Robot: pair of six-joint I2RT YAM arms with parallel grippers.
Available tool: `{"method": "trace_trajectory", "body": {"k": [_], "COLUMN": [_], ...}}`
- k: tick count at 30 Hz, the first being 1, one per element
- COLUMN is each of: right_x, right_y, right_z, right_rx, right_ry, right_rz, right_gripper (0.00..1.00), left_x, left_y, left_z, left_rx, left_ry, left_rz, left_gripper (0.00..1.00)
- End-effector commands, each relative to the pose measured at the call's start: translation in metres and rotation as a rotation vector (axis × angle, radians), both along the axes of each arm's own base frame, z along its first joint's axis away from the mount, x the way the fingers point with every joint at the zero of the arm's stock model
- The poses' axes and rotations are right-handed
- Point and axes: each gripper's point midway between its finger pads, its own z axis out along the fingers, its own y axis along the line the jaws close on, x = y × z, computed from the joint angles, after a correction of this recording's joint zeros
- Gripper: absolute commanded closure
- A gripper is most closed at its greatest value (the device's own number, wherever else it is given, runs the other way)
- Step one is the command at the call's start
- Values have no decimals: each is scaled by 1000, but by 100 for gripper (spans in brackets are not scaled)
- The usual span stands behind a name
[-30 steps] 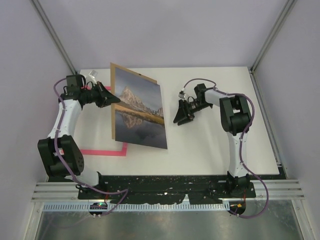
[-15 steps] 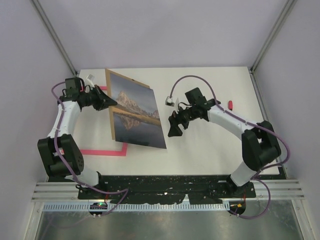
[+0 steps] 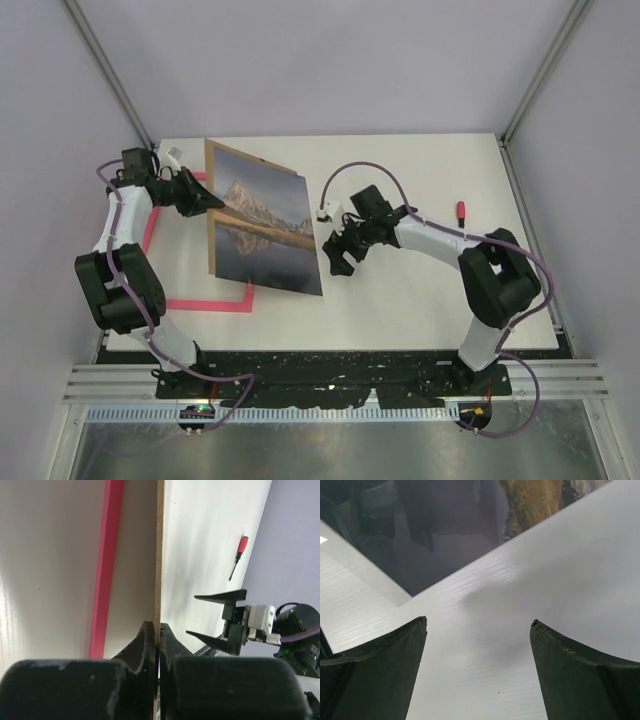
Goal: Take the photo out of the frame
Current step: Remove the photo frame item from the photo frame.
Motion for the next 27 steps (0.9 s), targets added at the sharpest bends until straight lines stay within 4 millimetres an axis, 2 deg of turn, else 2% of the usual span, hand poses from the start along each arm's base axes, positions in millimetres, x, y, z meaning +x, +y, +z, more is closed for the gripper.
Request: {"method": "trace_trajectory", "body": {"k": [1, 6, 8, 10, 11, 18, 24, 27], "right_x": [39, 64, 79, 83, 80, 78, 74, 70], "right_y": [12, 35, 33, 35, 38, 45, 46, 47], "right_z": [3, 13, 19, 19, 17, -6, -20, -23], "right_rx": [8, 118, 184, 234, 251, 277, 259, 261], "right_ry": [10, 242, 339, 431, 500, 655, 729, 765], "right_rz": [-121, -187, -238, -256, -270, -307, -322, -324], "right_gripper": [12, 12, 12, 12, 12, 12, 12, 12], "left_x": [2, -1, -2, -5, -5, -10, -13, -13], "left_y": [7, 6, 4, 0, -2, -22, -26, -28], "left_z": [20, 13, 10, 9, 8, 16, 22, 22], "left_rx": [48, 44, 38, 29, 30, 26, 24, 24], "left_ry": [-53, -44, -41, -38, -39, -75, -98, -100], "left_rz": [-10, -18, -20, -28, -33, -72, -73, -77], "left_gripper": [100, 100, 100, 100, 100, 100, 100, 93]}}
